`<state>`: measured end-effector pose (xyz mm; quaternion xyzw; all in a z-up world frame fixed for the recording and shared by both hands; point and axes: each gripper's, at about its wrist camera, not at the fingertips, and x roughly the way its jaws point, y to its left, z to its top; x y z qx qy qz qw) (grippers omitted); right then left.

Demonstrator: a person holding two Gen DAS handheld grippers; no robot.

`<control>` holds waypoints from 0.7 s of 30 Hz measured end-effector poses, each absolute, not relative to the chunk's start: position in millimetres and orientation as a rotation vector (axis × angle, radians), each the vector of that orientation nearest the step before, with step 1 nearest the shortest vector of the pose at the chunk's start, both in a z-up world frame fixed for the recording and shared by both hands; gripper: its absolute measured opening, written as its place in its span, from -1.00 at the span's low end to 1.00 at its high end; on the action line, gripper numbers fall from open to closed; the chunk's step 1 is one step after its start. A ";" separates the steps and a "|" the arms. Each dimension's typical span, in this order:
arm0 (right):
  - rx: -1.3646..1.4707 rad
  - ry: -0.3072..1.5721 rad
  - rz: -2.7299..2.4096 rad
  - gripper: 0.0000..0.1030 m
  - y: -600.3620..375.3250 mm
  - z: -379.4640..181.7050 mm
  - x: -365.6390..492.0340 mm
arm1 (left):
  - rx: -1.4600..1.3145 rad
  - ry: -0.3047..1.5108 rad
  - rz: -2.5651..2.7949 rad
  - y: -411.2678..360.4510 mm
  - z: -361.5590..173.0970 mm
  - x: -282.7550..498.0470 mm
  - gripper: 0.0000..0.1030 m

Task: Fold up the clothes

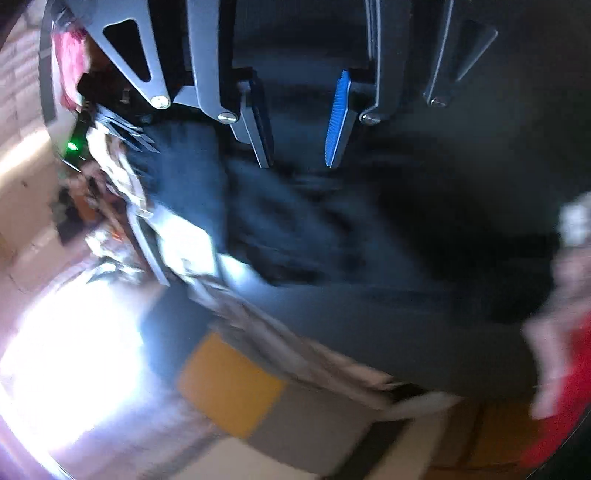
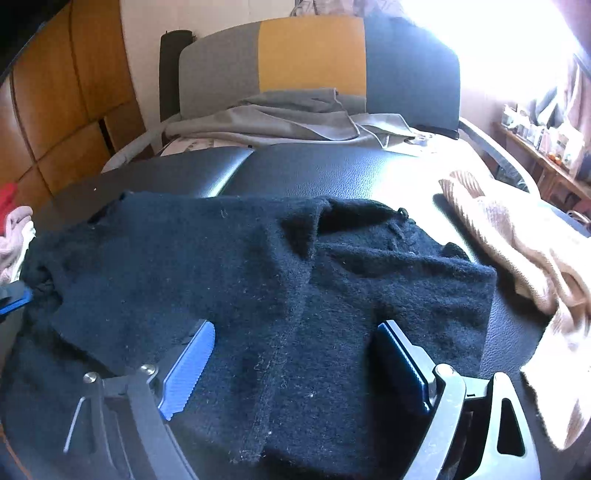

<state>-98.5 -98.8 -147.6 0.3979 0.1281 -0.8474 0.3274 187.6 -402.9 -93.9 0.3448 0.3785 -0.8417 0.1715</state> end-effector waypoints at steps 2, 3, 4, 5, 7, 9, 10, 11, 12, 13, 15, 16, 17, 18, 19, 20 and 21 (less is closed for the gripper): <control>1.040 0.343 -2.225 0.78 -98.8 -148.1 -97.8 | 0.936 1.171 -2.337 -425.7 -94.2 201.5 -0.40; 1.040 0.346 -2.228 0.78 -99.0 -148.1 -97.4 | 0.914 1.218 -2.309 -437.0 -94.3 208.5 -0.39; 1.040 0.347 -2.231 0.79 -98.6 -147.6 -97.1 | 0.891 1.264 -2.281 -448.4 -94.5 215.5 -0.38; 1.040 0.347 -2.233 0.79 -98.1 -147.1 -96.8 | 0.867 1.288 -2.254 -456.4 -93.4 217.9 -0.35; 1.040 0.344 -2.232 0.80 -97.3 -146.8 -96.5 | 0.823 1.309 -2.200 -467.9 -88.8 214.7 -0.28; 1.040 0.340 -2.228 0.82 -96.5 -147.2 -96.9 | 0.790 1.373 -2.122 -474.9 -88.4 203.2 -0.24; 1.040 0.336 -2.224 0.84 -95.9 -147.3 -97.2 | 0.774 1.423 -2.068 -479.0 -90.4 196.0 -0.21; 1.042 0.330 -2.218 0.86 -95.6 -147.5 -97.6 | 0.743 1.510 -1.993 -483.2 -97.0 192.8 -0.16; 1.044 0.322 -2.208 0.90 -95.8 -147.9 -98.0 | 0.707 1.603 -1.910 -487.6 -105.0 190.8 -0.15; 1.045 0.317 -2.197 0.96 -96.1 -148.3 -98.1 | 0.670 1.693 -1.825 -491.9 -112.9 188.7 -0.12; 1.046 0.314 -2.180 1.00 -97.3 -148.9 -98.2 | 0.575 1.849 -1.613 -499.0 -130.8 186.6 -0.04; 1.046 0.310 -2.176 1.00 -97.5 -149.0 -98.2 | 0.514 1.891 -1.522 -500.8 -138.0 186.9 -0.04; 1.046 0.306 -2.174 1.00 -97.4 -148.8 -98.2 | 0.444 1.912 -1.462 -503.2 -141.9 188.8 -0.03; 1.045 0.297 -2.170 1.00 -96.8 -148.7 -98.3 | 0.378 1.900 -1.417 -505.6 -142.7 191.3 -0.03; 1.045 0.286 -2.166 1.00 -95.9 -148.6 -98.9 | 0.342 1.882 -1.382 -507.2 -142.5 191.7 -0.02; 1.044 0.274 -2.162 1.00 -94.9 -148.3 -99.2 | 0.315 1.864 -1.349 -508.6 -142.2 191.4 0.00; 1.043 0.264 -2.157 1.00 -94.1 -148.1 -99.1 | 0.288 1.845 -1.316 -510.0 -142.0 191.2 0.00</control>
